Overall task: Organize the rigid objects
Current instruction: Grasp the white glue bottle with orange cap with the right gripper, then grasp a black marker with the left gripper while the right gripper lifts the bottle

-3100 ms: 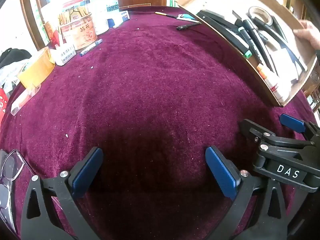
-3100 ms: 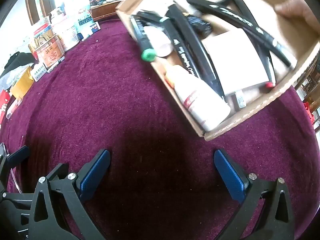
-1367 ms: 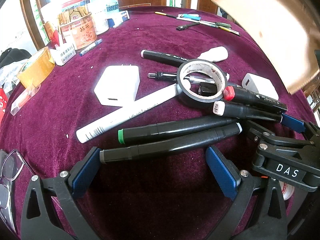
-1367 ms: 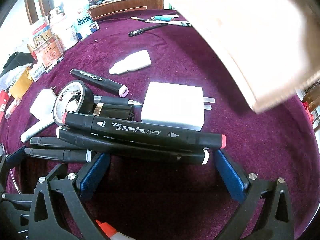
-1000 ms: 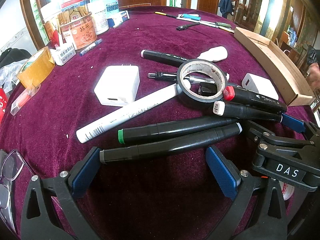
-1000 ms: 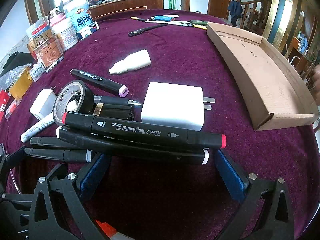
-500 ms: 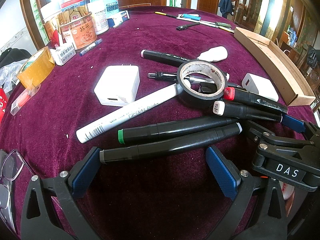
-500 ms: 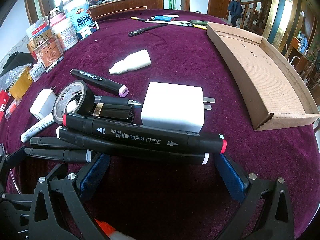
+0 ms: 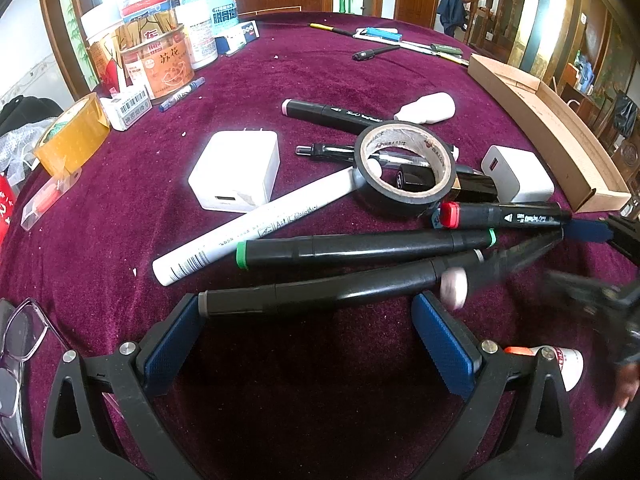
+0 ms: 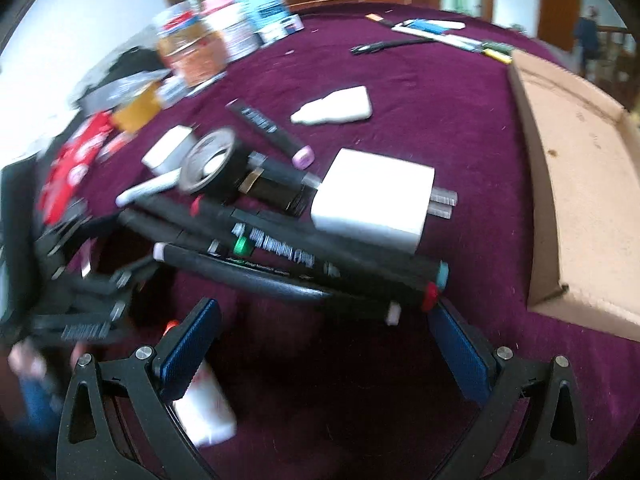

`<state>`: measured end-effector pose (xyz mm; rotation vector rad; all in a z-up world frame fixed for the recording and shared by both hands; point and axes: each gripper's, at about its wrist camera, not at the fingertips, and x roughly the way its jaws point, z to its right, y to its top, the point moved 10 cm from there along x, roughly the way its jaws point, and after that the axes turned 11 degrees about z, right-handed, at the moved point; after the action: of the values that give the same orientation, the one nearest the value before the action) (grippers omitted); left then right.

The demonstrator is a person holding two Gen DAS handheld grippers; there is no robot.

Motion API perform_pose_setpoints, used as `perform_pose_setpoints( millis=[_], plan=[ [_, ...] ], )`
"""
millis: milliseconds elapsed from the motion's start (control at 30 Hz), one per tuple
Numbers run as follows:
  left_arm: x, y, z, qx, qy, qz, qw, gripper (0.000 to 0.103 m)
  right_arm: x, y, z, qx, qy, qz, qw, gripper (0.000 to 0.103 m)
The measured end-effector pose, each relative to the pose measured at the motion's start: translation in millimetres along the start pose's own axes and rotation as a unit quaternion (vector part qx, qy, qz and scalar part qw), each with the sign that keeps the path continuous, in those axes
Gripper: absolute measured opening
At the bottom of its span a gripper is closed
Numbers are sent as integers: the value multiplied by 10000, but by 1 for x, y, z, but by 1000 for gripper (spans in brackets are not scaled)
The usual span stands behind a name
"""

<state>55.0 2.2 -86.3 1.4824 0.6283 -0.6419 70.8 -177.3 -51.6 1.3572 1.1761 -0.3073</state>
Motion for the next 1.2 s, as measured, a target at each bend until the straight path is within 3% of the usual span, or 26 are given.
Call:
perform_pose_setpoints(
  millis=[133, 233, 300, 367, 433, 633, 767, 900, 1033, 1200],
  plan=[
    [0, 0, 0, 1, 1, 0, 10000, 103, -31, -3, -1, -453, 234, 353, 9981, 99],
    [0, 0, 0, 3, 5, -2, 10000, 103, -46, -8, -19, -845, 629, 419, 9936, 84],
    [0, 0, 0, -3, 10, -6, 10000, 103, -51, -16, -38, -1248, 794, 394, 9882, 81],
    [-1, 0, 0, -16, 27, -7, 10000, 103, -51, -26, -54, -1445, 1067, 239, 9834, 62],
    [0, 0, -1, -31, 38, -10, 10000, 103, -48, -31, -70, -1661, 1208, 106, 9786, 52],
    [-1, 0, 0, -32, 41, -11, 10000, 103, -21, -33, -89, -2183, 1154, -225, 9688, 48],
    [-1, 0, 0, -36, 37, -12, 10000, 103, -6, -44, -92, -2280, 1093, -561, 9659, 25],
    [-1, 0, 0, -38, 35, -12, 10000, 103, -4, -52, -90, -2389, 1011, -547, 9642, 24],
    [-4, -1, 1, 32, -102, 13, 9999, 103, -15, -51, -87, -2297, 1187, -294, 9655, 24],
    [-38, 9, 8, 114, -596, 537, 9967, 103, -47, -14, -68, -1723, 1528, 518, 9717, 24]
  ],
)
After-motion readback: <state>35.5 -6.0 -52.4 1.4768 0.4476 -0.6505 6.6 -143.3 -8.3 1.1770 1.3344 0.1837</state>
